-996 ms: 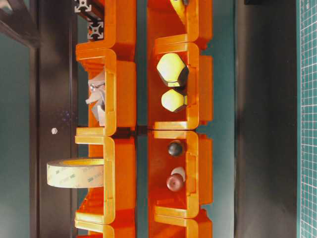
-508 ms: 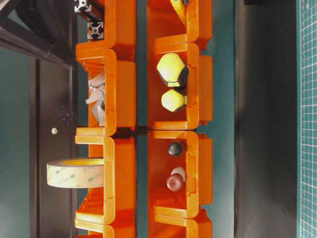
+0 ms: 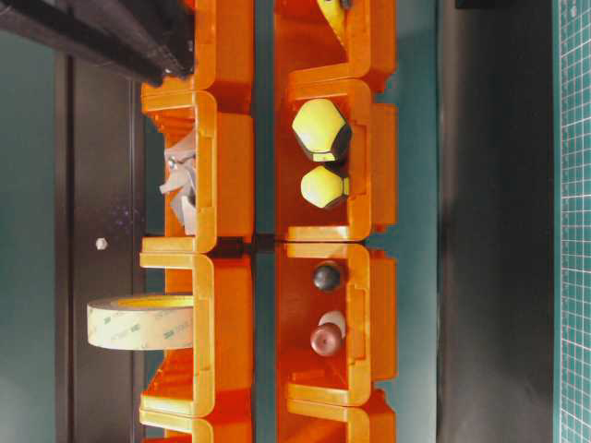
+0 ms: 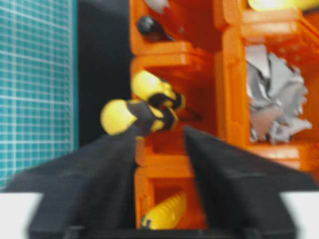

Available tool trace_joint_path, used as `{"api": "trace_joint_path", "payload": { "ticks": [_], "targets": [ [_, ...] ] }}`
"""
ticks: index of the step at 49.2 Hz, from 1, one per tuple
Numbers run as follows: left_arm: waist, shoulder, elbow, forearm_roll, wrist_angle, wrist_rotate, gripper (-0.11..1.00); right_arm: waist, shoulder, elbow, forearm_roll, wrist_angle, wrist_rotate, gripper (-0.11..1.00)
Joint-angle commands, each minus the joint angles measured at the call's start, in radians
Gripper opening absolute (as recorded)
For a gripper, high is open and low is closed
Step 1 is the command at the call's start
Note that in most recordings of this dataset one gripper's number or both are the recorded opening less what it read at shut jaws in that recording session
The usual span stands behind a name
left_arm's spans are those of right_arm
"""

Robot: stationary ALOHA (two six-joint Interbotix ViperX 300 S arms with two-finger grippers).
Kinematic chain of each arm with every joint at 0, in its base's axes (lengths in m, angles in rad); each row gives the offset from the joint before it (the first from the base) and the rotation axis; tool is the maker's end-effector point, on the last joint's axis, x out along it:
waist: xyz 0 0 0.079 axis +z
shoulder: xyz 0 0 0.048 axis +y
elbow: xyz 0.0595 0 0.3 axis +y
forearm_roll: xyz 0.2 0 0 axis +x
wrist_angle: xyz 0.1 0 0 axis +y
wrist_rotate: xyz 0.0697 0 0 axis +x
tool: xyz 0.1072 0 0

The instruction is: Pick screwdriver from container rack with right arm.

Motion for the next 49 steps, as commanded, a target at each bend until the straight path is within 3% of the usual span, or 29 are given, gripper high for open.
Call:
{"api": "trace_joint_path", "payload": {
  "ticks": [1, 5, 9, 19, 32, 49],
  "targets": [
    [0.002, 0.002, -0.003, 0.005, -0.005, -0.028, 0.00, 0.006, -0.002, 0.000, -0.009, -0.018, 0.006, 0.53],
    [0.000, 0.003, 0.002, 0.003, -0.005, -0.048, 0.00, 0.006, 0.018, 0.011, -0.017, -0.002, 0.003, 0.74],
    [0.000, 0.003, 0.002, 0.003, -0.005, -0.057, 0.00, 0.006, 0.043, 0.028, -0.029, 0.031, 0.006, 0.85],
    [0.000, -0.012, 0.002, 0.003, -0.005, -0.057, 0.00, -0.011, 0.107, 0.043, -0.060, 0.041, 0.026, 0.83],
    [0.000, -0.026, 0.003, 0.003, -0.005, -0.057, 0.00, -0.078, 0.166, 0.048, -0.155, 0.034, 0.126, 0.83],
    [0.000, -0.028, 0.005, 0.005, -0.005, -0.058, 0.00, -0.143, 0.199, 0.055, -0.160, 0.009, 0.150, 0.82]
  ]
}}
